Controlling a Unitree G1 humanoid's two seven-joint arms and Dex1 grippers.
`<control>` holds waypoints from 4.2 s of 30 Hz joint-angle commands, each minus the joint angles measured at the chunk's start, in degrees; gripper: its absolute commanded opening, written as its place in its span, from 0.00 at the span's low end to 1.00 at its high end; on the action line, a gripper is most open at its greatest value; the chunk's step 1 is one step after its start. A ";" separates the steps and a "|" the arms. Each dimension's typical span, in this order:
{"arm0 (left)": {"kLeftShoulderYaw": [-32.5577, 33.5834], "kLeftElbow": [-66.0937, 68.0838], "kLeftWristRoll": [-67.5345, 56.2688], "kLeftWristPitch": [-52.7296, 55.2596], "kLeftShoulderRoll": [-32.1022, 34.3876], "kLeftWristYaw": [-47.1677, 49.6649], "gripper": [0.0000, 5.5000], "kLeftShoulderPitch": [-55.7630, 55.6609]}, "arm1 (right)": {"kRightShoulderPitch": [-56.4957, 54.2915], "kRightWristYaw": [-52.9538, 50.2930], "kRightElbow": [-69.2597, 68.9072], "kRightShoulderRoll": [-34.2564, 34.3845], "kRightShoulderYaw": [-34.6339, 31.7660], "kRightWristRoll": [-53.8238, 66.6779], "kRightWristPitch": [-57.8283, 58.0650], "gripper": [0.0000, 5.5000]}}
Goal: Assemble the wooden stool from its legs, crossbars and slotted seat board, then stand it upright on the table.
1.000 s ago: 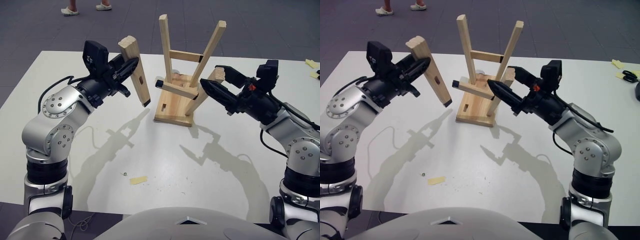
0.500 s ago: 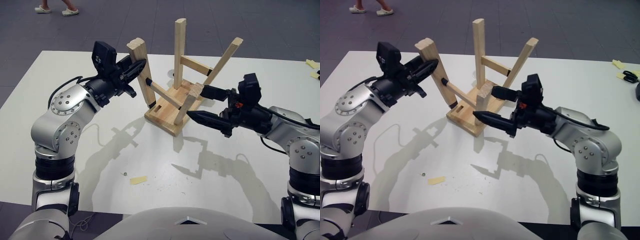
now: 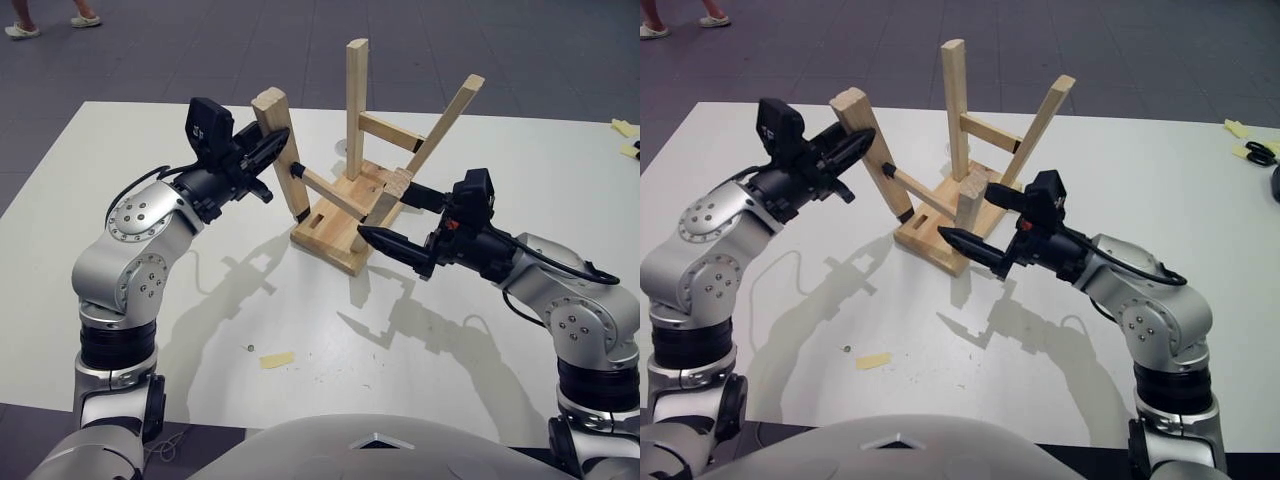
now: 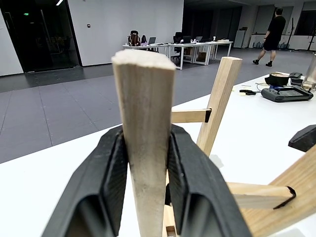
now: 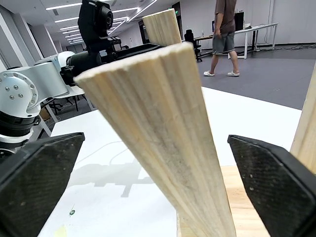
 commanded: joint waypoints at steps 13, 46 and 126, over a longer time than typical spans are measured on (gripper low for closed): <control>0.23 -6.40 1.16 5.17 3.31 -1.12 0.19 1.62 | 0.46 4.68 1.99 -4.53 -5.78 5.20 1.58 0.98; 4.13 -10.95 -2.84 14.65 -3.17 9.68 0.19 2.91 | -0.50 -0.41 0.37 -0.46 -3.51 1.11 -2.60 0.42; 13.47 -7.70 -26.20 24.05 0.97 23.91 0.18 0.19 | 4.01 -3.25 0.85 2.10 0.92 -5.16 -9.25 0.40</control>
